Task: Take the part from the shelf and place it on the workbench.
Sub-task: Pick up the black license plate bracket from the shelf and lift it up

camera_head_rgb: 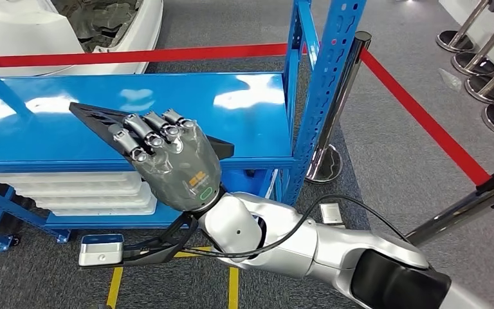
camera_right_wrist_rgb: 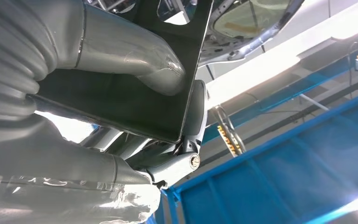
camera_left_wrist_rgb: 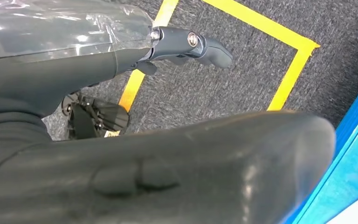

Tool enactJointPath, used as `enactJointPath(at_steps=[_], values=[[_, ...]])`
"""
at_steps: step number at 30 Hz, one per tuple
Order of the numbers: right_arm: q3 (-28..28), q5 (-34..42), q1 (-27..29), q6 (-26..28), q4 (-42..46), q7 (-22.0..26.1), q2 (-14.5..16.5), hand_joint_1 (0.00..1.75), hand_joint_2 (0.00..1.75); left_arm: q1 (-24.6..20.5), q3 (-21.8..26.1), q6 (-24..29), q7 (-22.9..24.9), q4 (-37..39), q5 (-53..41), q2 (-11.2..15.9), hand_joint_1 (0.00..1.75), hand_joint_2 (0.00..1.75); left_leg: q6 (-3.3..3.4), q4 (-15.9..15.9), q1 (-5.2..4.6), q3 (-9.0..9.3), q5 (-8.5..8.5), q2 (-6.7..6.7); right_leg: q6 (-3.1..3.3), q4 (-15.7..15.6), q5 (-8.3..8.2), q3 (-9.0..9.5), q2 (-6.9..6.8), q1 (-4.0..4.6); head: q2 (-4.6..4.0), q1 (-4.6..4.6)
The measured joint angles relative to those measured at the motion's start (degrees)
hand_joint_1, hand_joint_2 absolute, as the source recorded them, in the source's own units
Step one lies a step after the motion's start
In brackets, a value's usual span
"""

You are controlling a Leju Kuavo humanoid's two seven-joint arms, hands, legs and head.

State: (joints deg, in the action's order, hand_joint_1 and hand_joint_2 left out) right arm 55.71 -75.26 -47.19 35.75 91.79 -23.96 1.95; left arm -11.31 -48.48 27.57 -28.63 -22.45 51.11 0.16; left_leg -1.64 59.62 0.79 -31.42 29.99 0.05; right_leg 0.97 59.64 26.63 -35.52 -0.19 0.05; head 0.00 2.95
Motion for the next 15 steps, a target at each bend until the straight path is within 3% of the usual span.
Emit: enactJointPath(at_steps=[3,4,6,8,9,10,11,13,15], values=[[0.0,-0.01,-0.24,0.18,-0.29,0.03,0.25,1.75,1.75,0.21,0.0,0.04,0.0,0.0,0.05,-0.01,0.0,0.0,1.02,-0.64,-0.12,-0.34,-0.58,0.1,-0.91,0.12,-0.37,-0.31,-0.02,-0.03,0.0,0.0],[0.0,0.03,-0.29,0.21,-0.37,0.06,0.29,1.75,1.75,0.2,0.0,0.04,-0.01,0.0,0.08,-0.01,0.0,0.0,1.48,-0.82,-0.02,-0.51,-0.94,0.19,-1.18,0.64,0.24,-0.55,0.03,-0.08,0.0,0.04],[0.0,0.13,-0.46,0.37,-0.56,0.13,0.3,1.75,1.75,0.08,0.0,0.05,-0.02,0.0,0.2,-0.01,0.0,0.0,2.36,-1.17,0.18,-1.22,-1.79,0.38,-1.67,5.11,3.84,-2.36,0.12,-0.19,0.0,0.33],[0.03,0.25,-0.59,0.53,-0.78,0.18,0.31,1.75,1.75,0.1,0.0,0.07,-0.03,0.0,0.37,-0.01,0.0,0.0,2.69,-1.07,0.07,-2.27,-2.46,0.41,-2.0,13.05,8.41,-5.31,0.15,-0.26,0.0,0.66],[0.06,0.28,-0.59,0.57,-0.91,0.21,0.31,1.75,1.75,0.15,0.0,0.07,-0.05,0.0,0.43,-0.01,0.0,0.0,2.71,-0.98,0.04,-2.77,-2.75,0.42,-2.1,16.0,9.63,-6.16,0.15,-0.27,0.0,0.71],[0.13,0.31,-0.59,0.57,-1.04,0.25,0.31,1.75,1.75,0.21,0.0,0.08,-0.11,0.0,0.47,-0.01,0.0,0.0,2.67,-0.86,0.02,-3.22,-3.0,0.42,-2.12,16.94,9.76,-5.98,0.15,-0.28,0.0,0.76],[0.2,0.33,-0.6,0.56,-1.16,0.28,0.32,1.75,1.75,0.27,0.0,0.08,-0.19,0.0,0.5,-0.01,0.0,0.0,2.62,-0.72,0.01,-3.58,-3.21,0.41,-2.06,15.84,9.0,-4.83,0.15,-0.28,0.0,0.89],[0.32,0.32,-0.67,0.52,-1.32,0.33,0.46,1.75,1.75,0.36,0.0,0.08,-0.37,0.0,0.55,-0.01,0.0,0.0,2.4,-0.44,0.02,-4.0,-3.48,0.38,-1.64,7.51,5.89,0.4,0.15,-0.27,0.0,1.41],[0.37,0.24,-0.9,0.47,-1.37,0.33,0.77,1.75,1.75,0.35,0.0,0.07,-0.47,0.0,0.55,-0.01,0.0,0.0,1.91,-0.16,-0.11,-4.36,-3.81,0.37,-1.16,0.45,3.97,4.18,0.19,-0.04,0.0,1.85]])
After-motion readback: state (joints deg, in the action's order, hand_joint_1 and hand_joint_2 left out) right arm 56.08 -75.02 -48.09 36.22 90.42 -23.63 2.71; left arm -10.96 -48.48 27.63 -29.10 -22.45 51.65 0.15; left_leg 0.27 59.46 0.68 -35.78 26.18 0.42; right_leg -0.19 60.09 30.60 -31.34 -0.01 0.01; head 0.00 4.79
